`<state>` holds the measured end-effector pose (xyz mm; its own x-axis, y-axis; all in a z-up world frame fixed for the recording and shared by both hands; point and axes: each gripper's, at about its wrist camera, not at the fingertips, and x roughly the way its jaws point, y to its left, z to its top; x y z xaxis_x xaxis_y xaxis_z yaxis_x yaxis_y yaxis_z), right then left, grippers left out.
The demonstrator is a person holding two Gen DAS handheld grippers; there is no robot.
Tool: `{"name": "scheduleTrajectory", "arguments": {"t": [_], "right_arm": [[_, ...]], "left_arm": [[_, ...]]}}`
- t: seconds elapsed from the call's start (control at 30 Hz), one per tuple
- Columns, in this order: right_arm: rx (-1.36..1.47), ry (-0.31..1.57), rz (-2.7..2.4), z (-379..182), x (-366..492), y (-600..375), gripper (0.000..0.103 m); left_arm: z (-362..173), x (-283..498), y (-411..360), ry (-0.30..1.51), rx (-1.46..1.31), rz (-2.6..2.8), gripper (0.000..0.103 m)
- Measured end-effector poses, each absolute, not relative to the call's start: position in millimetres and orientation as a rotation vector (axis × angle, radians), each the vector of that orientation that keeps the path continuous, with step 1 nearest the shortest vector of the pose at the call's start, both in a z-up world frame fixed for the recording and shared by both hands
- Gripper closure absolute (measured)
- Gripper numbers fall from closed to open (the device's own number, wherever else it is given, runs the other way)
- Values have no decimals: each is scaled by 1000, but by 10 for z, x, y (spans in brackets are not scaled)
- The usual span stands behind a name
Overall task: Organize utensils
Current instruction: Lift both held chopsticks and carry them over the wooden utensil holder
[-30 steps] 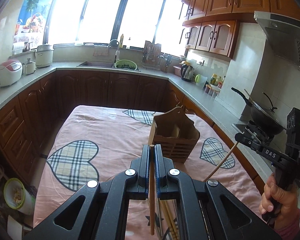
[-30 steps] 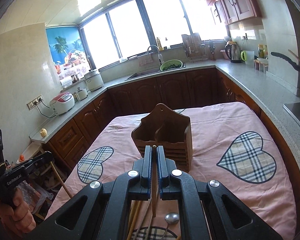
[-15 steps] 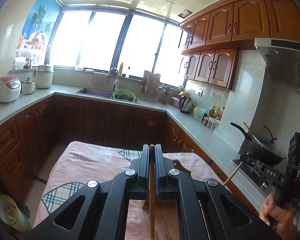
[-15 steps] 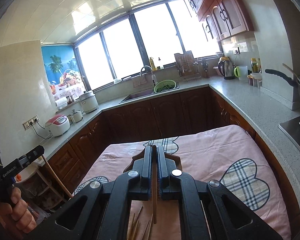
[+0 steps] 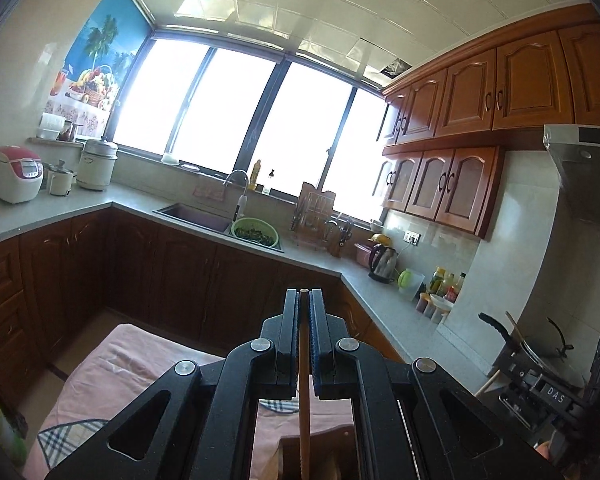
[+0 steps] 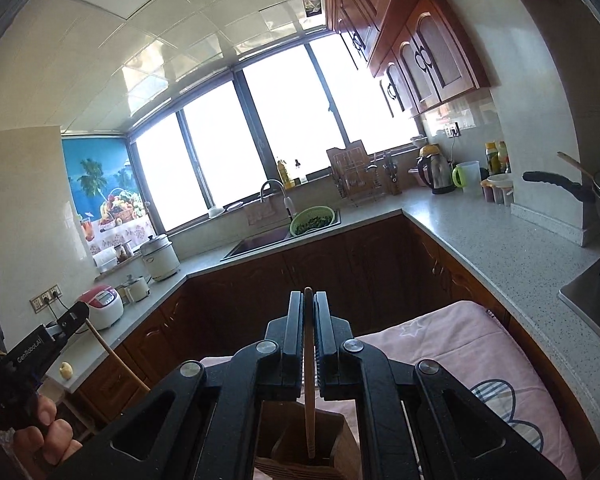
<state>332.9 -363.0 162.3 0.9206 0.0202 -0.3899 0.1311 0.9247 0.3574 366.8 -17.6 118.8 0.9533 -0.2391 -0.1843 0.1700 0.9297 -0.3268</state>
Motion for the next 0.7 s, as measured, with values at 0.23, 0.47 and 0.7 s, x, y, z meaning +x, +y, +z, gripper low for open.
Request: {"name": "scheduleTrajectory", "arguments": {"t": [0.23,0.47,0.7], "right_arm": [[453,446,-75,1099,3580,-3700,98],[529,456,-72,650,3651,-3718,98],[532,471,-92,482,3659,-3711,98]], "left_arm": [[522,4266,-454,291,-374,-169,100],[179,4718,-653,332,-392,-164,100],[217,4843,-672,379,-378,-170,100]]}}
